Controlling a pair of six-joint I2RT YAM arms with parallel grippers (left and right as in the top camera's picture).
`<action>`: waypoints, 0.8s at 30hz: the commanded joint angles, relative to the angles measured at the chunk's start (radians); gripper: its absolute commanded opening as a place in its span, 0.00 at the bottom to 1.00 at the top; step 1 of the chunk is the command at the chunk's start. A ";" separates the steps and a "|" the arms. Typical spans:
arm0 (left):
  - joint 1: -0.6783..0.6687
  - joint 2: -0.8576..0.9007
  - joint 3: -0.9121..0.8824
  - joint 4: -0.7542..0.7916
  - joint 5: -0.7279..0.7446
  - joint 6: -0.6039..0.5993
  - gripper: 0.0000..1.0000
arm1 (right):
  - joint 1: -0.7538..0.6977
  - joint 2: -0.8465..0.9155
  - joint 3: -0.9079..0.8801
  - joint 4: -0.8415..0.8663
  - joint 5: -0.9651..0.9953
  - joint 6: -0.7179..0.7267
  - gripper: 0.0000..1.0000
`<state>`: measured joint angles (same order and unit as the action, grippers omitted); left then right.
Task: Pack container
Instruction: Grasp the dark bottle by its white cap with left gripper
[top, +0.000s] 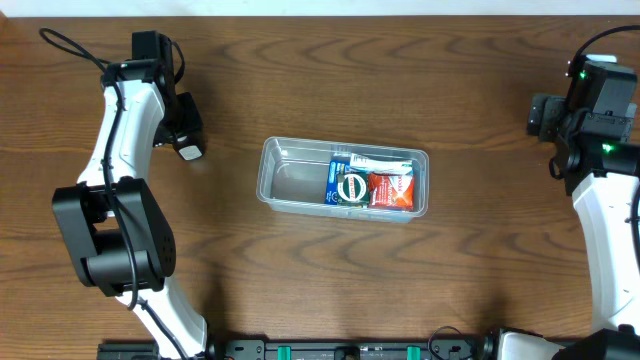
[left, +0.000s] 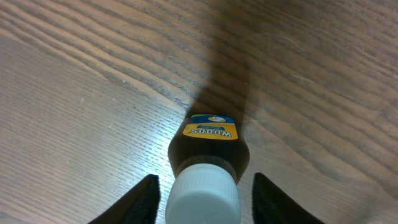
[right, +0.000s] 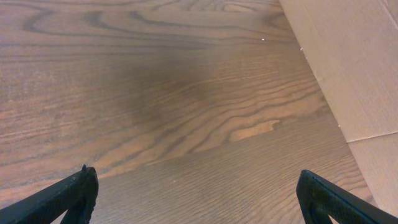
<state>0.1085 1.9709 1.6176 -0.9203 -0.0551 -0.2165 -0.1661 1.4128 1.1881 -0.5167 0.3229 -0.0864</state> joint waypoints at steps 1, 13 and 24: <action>-0.001 0.005 0.003 -0.009 -0.001 -0.007 0.42 | -0.004 -0.006 0.002 -0.001 0.010 0.015 0.99; -0.001 0.004 0.003 -0.036 -0.001 -0.006 0.30 | -0.004 -0.006 0.002 -0.001 0.010 0.015 0.99; -0.001 -0.015 0.006 -0.063 -0.002 -0.006 0.29 | -0.004 -0.006 0.002 -0.001 0.010 0.015 0.99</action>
<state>0.1081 1.9678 1.6176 -0.9649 -0.0532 -0.2138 -0.1661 1.4128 1.1881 -0.5167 0.3229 -0.0864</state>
